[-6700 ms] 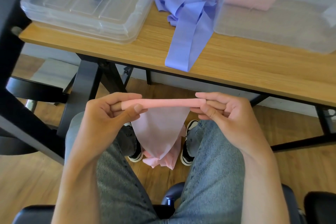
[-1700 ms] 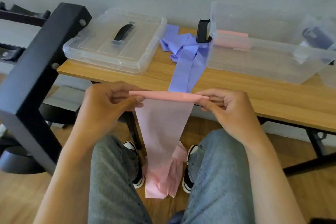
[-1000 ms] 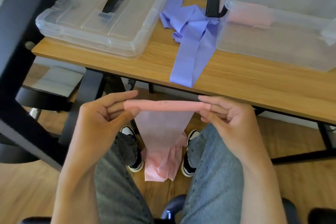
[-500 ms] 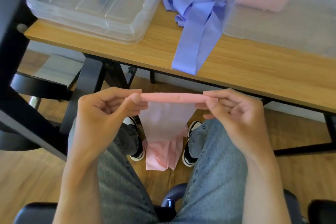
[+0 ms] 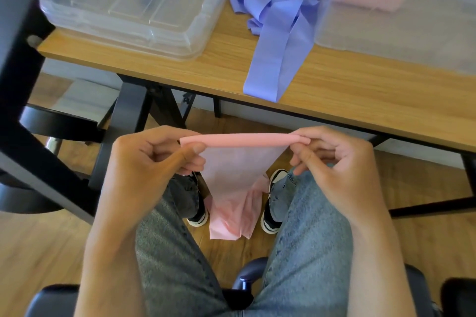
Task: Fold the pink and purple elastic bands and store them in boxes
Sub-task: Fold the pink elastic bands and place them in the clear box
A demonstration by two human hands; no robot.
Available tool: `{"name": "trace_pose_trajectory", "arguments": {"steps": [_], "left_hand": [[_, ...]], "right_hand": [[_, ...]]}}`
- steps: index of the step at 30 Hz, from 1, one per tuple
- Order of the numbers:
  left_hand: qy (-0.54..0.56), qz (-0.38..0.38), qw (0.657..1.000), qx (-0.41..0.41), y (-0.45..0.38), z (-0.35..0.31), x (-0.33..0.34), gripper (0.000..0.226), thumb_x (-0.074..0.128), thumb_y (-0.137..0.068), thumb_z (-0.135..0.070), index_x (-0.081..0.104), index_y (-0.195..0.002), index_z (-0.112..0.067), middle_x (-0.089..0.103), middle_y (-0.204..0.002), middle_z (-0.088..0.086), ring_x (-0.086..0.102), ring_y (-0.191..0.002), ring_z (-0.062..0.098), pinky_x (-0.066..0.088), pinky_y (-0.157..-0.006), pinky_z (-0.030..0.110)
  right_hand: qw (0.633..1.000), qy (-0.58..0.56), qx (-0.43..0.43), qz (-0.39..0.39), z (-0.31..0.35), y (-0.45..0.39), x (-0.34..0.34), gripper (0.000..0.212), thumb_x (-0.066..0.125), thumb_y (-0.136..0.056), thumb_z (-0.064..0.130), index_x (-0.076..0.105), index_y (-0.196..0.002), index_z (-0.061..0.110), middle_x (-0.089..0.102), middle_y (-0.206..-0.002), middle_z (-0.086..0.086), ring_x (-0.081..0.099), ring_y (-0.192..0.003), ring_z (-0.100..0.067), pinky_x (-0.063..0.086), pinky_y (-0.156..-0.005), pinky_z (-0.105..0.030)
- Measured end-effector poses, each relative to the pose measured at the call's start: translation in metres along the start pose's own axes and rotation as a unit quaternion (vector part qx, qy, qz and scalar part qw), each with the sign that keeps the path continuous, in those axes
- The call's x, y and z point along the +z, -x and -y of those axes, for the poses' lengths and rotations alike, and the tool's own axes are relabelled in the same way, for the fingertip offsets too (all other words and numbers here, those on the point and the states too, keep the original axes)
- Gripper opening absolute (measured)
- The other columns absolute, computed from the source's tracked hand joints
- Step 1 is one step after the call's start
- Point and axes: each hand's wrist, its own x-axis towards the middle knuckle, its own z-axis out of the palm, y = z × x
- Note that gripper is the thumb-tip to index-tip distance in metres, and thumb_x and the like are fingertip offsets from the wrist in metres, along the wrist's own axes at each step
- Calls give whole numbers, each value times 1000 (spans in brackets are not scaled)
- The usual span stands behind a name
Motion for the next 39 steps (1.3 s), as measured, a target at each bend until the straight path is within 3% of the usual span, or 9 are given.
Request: {"name": "trace_pose_trajectory", "arguments": {"steps": [2,5,10,16,21,25,30,35,39], "left_hand": [[3,-11,1000,12,1,0,1,26,74,-85,-14,74,-111,-14,79,-84,-3,78,-72,16,64,-66,31],[22,-34,999,4,1,0,3,29,77,-85,-11,74,-113,-10,80,-90,-2,79,-82,19,64,-75,31],[45,-58,997,-15,0,-1,7,23,74,-88,-19,76,-109,-11,80,-91,-2,79,-84,19,65,-75,33],[30,-36,999,-27,0,2,3,49,78,-81,-9,67,-128,-20,80,-101,-5,77,-91,13,62,-83,25],[-39,-10,999,-8,-2,8,2,31,78,-82,-14,75,-112,-18,79,-99,-11,77,-89,10,63,-79,29],[-24,-16,1000,-2,-1,8,4,27,75,-86,-15,75,-113,-14,79,-85,-2,77,-73,16,65,-68,33],[8,-33,999,8,-1,4,10,25,74,-88,-15,75,-112,-10,80,-93,-3,79,-84,16,64,-75,28],[26,-38,999,10,-1,2,11,24,75,-85,-10,74,-110,-12,80,-96,-5,78,-86,16,64,-77,31],[10,-36,999,-5,0,1,9,49,77,-81,-11,66,-129,-19,79,-102,-9,77,-89,9,61,-81,21]], "right_hand": [[1000,-20,6,-4,1,1,2,21,72,-94,5,77,-106,22,77,-77,3,76,-68,-17,62,-70,-42],[995,-88,45,5,0,1,5,22,72,-93,2,76,-111,15,81,-90,-1,79,-84,-20,64,-79,-46],[985,-158,63,6,3,-1,5,21,68,-94,13,75,-114,8,81,-98,-5,79,-92,-22,64,-80,-36],[991,-104,77,20,-9,-2,5,44,74,-92,6,68,-130,27,80,-108,9,77,-100,-14,63,-87,-35],[999,5,41,25,-10,-2,4,25,74,-93,8,78,-111,24,80,-95,12,77,-88,-8,64,-82,-42],[999,-14,39,21,-7,0,4,17,70,-96,8,75,-106,22,77,-73,2,76,-69,-17,63,-69,-41],[989,-129,75,14,-6,0,6,21,68,-95,-3,73,-110,10,81,-91,-4,79,-88,-25,65,-76,-42],[989,-135,65,15,-5,-1,4,12,68,-97,9,73,-108,9,81,-96,-5,79,-92,-22,65,-78,-46],[989,-119,85,25,-9,0,2,44,71,-95,13,62,-136,25,81,-103,3,78,-96,-15,63,-84,-33]]}}
